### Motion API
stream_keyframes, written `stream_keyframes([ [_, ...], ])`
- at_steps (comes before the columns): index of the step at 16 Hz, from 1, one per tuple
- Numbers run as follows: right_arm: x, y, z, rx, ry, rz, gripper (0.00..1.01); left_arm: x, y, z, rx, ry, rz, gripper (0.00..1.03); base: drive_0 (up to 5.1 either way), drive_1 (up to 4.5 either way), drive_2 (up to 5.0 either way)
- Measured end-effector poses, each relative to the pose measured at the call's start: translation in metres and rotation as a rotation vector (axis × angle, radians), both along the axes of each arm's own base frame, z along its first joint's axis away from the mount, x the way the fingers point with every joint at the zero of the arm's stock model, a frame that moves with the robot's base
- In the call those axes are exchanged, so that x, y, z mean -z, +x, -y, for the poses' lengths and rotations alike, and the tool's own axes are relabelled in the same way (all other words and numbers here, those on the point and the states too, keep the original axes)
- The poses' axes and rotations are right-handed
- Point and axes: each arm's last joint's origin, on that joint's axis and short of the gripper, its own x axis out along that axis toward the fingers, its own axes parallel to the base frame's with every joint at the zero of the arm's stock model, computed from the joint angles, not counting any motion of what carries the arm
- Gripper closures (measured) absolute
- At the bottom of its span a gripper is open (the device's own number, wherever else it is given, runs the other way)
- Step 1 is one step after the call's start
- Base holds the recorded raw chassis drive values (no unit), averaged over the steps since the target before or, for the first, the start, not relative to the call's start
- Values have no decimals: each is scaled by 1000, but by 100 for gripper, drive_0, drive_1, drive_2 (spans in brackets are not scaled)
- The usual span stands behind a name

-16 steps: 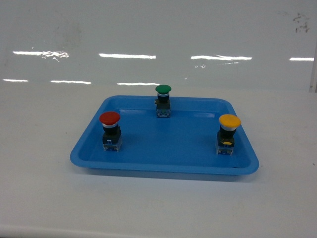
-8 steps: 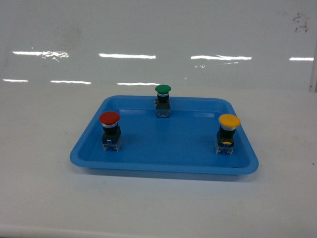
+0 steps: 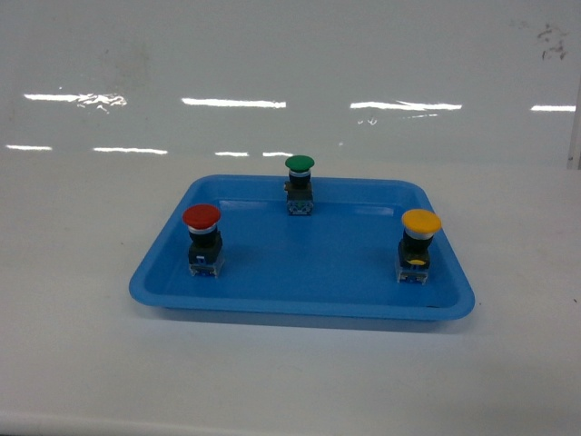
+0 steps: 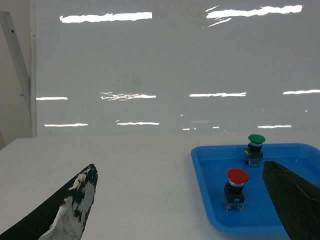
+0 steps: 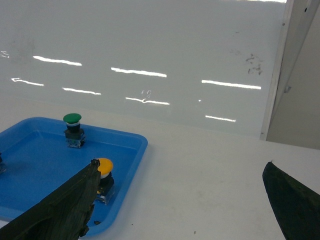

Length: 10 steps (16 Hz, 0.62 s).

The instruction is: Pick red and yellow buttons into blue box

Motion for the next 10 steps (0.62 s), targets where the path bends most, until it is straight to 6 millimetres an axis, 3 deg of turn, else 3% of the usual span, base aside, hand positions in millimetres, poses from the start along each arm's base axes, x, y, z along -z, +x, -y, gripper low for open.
stream_keyframes([
  [4, -1, 0, -1, 5, 1, 3, 3, -38, 40, 8, 74, 51, 56, 5, 0, 0, 0],
  [8, 0, 1, -12, -8, -7, 11, 3, -6, 89, 13, 76, 70, -140, 5, 0, 0, 0],
  [10, 2, 0, -14, 5, -31, 0, 3, 5, 95, 8, 22, 45, -237, 5, 0, 0, 0],
])
